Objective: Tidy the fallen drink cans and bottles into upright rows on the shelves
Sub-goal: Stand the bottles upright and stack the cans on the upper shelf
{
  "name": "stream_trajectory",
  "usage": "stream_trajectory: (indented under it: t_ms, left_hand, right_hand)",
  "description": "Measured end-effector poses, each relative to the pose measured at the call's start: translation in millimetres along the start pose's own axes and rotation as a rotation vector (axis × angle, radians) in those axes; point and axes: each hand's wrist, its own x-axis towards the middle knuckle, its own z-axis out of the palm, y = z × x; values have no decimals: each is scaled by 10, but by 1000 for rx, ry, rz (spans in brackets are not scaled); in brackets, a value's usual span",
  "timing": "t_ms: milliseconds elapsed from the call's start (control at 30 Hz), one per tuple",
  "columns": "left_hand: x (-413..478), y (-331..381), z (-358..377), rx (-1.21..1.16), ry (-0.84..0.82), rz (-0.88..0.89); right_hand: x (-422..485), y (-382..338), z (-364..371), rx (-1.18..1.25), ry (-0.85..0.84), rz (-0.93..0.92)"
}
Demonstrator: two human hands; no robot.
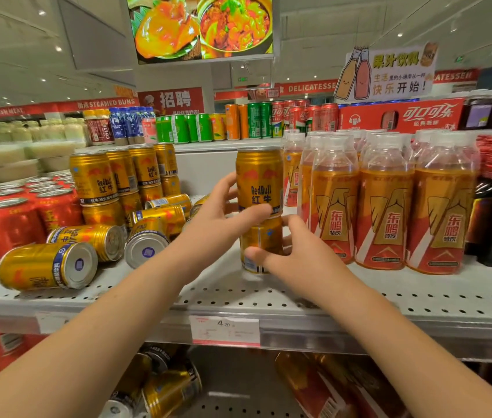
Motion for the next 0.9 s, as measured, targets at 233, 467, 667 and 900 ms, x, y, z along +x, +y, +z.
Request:
stream_trajectory:
  t_ms: [233,467,667,900]
  left_hand:
    - [9,-156,98,-28,154,33]
    - [-10,-283,85,-112,156,71]
    - [-32,-282,61,-92,201,89]
    - [-41,-279,15,-142,161,89]
  right_hand:
    - [29,105,38,56,4,-25]
    - [7,115,56,70,-10,-12]
    - [-20,47,16,69,-30,21]
    - [-47,32,-22,101,5,28]
